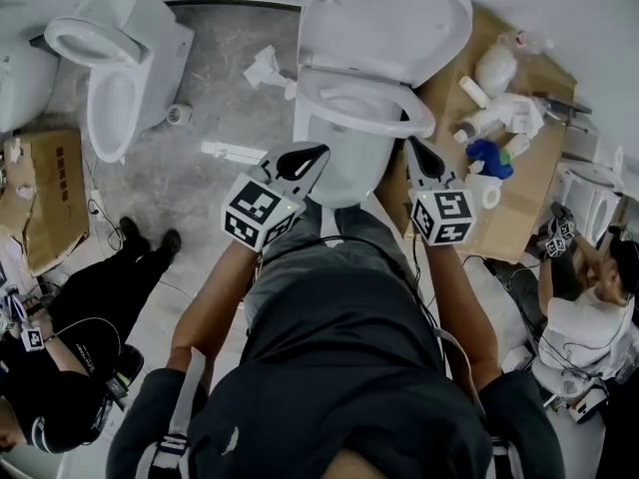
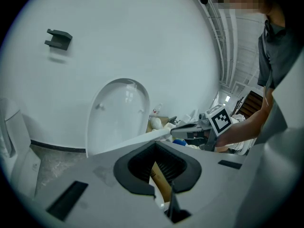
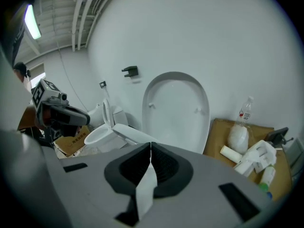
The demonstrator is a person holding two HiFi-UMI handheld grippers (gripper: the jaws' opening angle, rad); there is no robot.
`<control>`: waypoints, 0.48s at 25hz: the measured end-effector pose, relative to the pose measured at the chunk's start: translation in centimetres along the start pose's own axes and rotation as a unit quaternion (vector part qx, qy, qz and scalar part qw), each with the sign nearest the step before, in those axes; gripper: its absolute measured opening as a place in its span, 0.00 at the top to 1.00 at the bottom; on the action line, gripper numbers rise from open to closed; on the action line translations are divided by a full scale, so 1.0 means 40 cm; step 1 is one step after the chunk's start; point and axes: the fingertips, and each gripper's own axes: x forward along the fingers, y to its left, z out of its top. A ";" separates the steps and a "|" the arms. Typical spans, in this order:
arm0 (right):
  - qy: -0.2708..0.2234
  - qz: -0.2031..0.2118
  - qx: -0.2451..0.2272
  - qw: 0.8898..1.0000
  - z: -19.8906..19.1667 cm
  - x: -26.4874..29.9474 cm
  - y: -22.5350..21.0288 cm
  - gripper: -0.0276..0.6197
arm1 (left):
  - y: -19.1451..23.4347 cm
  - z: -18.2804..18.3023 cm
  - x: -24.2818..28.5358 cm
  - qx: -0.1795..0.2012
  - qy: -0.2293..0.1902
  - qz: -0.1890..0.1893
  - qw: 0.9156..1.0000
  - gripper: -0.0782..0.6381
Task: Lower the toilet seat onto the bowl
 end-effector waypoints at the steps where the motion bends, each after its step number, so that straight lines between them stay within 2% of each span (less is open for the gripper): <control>1: 0.003 0.002 0.002 1.000 -0.009 -0.003 0.005 0.94 | 0.001 -0.001 0.002 -0.001 0.001 0.000 1.000 0.88; 12: 0.036 0.021 0.010 0.999 -0.080 -0.024 0.041 0.94 | 0.006 -0.013 0.019 -0.008 0.008 0.001 1.000 0.88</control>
